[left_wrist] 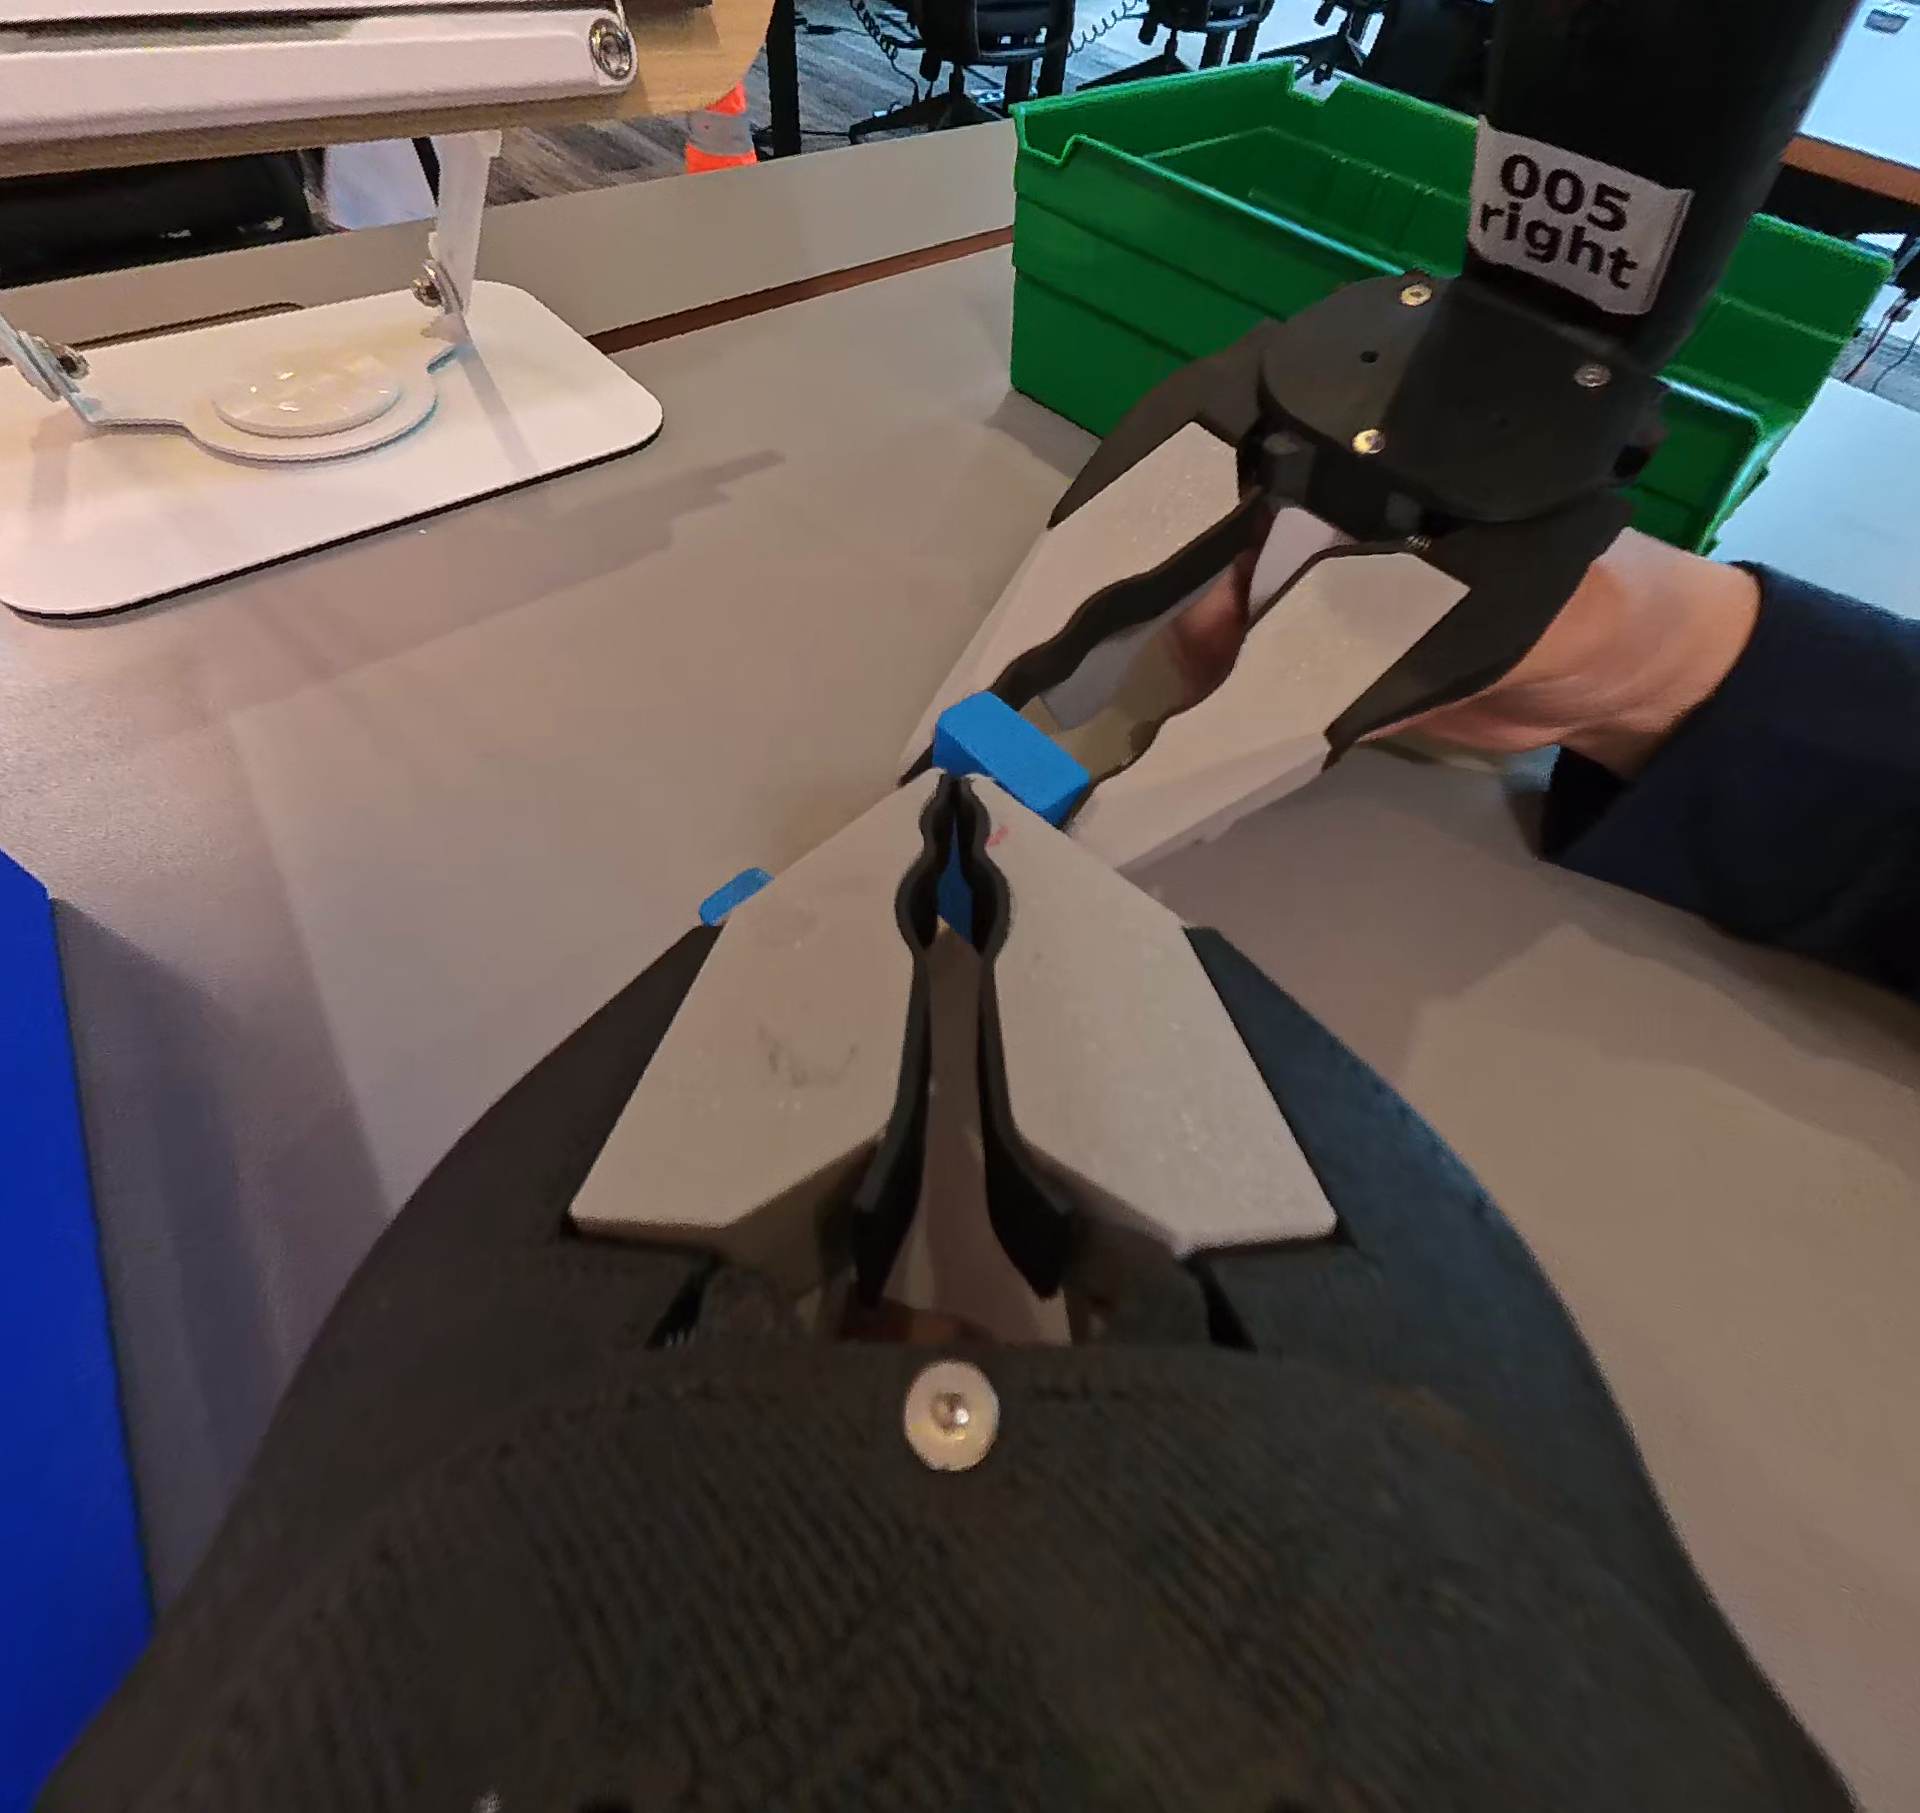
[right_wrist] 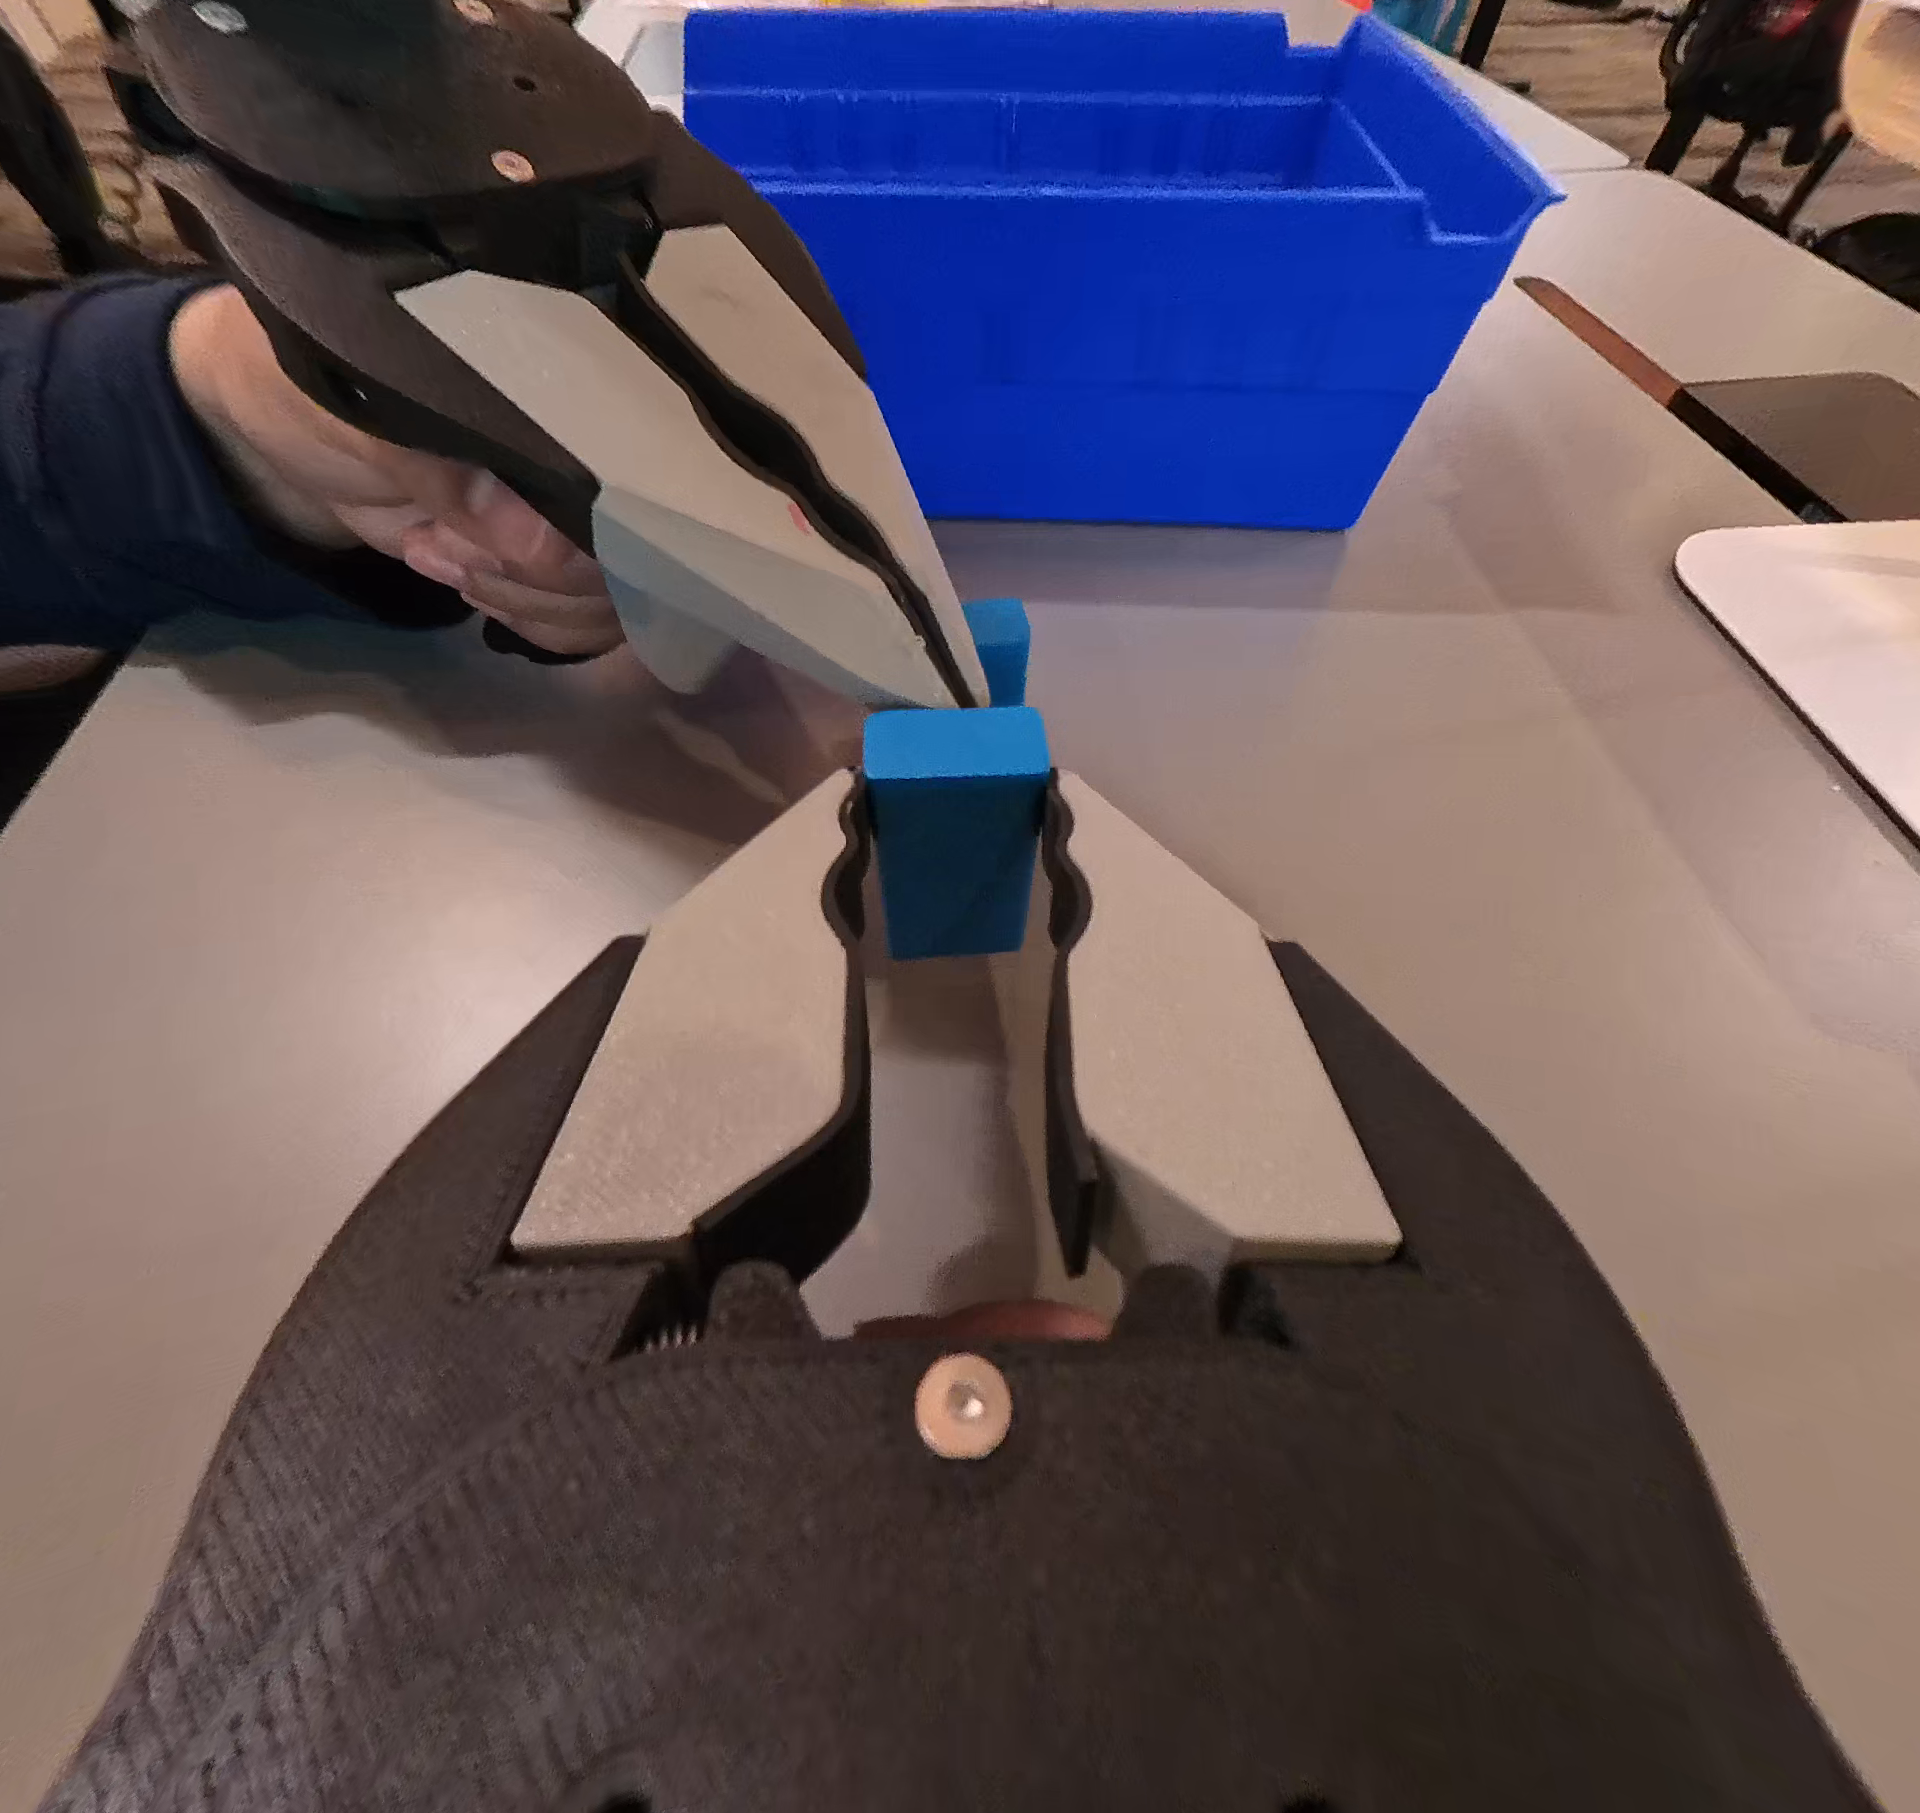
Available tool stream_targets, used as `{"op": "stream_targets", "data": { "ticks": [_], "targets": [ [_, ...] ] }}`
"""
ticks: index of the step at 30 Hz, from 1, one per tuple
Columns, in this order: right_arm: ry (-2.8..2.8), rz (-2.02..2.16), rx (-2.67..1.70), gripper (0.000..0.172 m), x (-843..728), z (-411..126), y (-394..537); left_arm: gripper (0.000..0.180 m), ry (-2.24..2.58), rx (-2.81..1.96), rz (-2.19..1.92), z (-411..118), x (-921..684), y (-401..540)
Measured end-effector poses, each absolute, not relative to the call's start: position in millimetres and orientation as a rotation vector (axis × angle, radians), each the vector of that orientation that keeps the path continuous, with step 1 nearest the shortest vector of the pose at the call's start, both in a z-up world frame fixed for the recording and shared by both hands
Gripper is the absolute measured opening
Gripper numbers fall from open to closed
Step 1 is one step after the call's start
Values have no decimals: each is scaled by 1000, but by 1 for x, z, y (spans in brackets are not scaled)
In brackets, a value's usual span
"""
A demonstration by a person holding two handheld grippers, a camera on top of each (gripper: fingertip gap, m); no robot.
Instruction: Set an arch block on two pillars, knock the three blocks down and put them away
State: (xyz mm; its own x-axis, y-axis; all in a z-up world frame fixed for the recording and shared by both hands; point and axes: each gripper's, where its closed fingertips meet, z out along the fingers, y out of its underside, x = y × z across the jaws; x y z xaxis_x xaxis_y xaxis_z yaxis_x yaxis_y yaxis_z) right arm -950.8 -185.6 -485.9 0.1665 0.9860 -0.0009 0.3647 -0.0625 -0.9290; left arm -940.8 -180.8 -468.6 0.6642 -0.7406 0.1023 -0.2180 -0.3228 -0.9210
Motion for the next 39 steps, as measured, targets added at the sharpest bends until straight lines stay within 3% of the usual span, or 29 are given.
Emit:
{"op": "stream_targets", "data": {
  "ticks": [39],
  "targets": [
    [-1420, 864, -1675, 30, -940, -505, -181, 0, 696, -1839, -637, -457, -955, -176]
  ]
}}
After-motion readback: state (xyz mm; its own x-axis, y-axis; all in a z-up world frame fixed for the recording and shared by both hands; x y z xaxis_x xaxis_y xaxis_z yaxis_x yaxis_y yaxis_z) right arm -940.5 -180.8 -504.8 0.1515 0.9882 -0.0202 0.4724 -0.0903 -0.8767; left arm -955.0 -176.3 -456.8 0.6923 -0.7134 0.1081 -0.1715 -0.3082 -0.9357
